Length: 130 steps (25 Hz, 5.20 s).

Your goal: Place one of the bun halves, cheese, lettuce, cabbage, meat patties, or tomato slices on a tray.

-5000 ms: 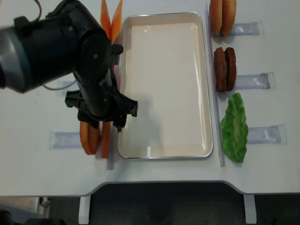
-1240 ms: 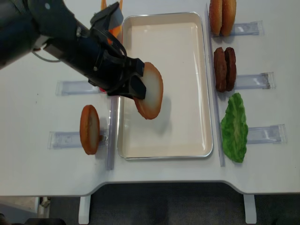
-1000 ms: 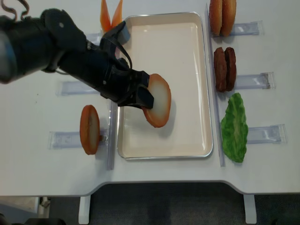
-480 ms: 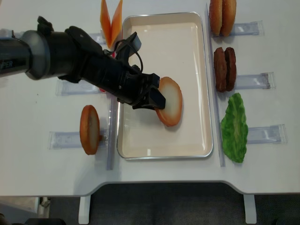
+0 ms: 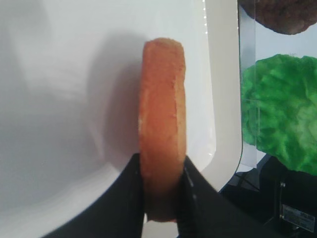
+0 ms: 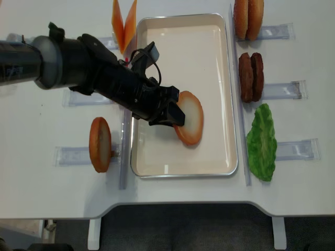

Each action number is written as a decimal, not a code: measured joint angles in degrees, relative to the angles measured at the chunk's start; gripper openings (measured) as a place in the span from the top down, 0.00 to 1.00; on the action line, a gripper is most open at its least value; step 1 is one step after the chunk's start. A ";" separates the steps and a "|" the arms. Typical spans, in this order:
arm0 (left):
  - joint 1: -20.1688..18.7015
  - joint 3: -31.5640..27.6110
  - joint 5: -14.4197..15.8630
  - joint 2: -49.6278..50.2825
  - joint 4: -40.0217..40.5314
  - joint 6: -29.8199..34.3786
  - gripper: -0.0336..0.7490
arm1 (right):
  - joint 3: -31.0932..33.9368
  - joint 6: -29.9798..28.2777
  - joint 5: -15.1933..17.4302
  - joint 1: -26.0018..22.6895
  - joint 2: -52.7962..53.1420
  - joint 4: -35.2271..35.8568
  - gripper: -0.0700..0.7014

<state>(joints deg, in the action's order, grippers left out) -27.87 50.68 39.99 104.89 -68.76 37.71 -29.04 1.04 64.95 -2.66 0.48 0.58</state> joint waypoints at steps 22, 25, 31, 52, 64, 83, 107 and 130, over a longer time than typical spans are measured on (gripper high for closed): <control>0.00 0.00 -0.45 0.00 3.66 -6.78 0.59 | 0.00 0.00 0.00 0.00 0.00 0.00 0.27; 0.00 0.00 -0.19 0.00 5.69 -9.49 0.47 | 0.00 0.00 0.00 0.00 0.00 0.00 0.27; 0.00 0.06 0.80 0.00 8.01 -12.50 0.31 | 0.00 0.00 0.00 0.00 0.00 0.00 0.27; 0.00 6.35 8.83 -8.29 33.57 -34.84 0.29 | 0.00 0.00 0.00 0.00 0.00 0.00 0.27; 0.00 14.40 28.48 -20.05 59.48 -49.10 0.29 | 0.00 0.00 0.00 0.00 0.00 0.00 0.27; 8.15 15.50 30.04 -29.32 71.80 -50.33 0.30 | 0.00 0.00 0.00 0.00 0.00 0.00 0.27; 27.90 0.29 31.18 -58.07 70.58 -40.55 0.30 | 0.00 0.00 0.00 0.00 0.00 0.00 0.27; 27.90 -20.68 25.95 -101.33 67.85 -37.71 0.30 | 0.00 0.00 0.00 0.00 0.00 0.00 0.27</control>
<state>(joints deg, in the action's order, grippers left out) 0.03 30.00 65.93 3.55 -0.91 0.00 -29.04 1.04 64.95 -2.66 0.48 0.58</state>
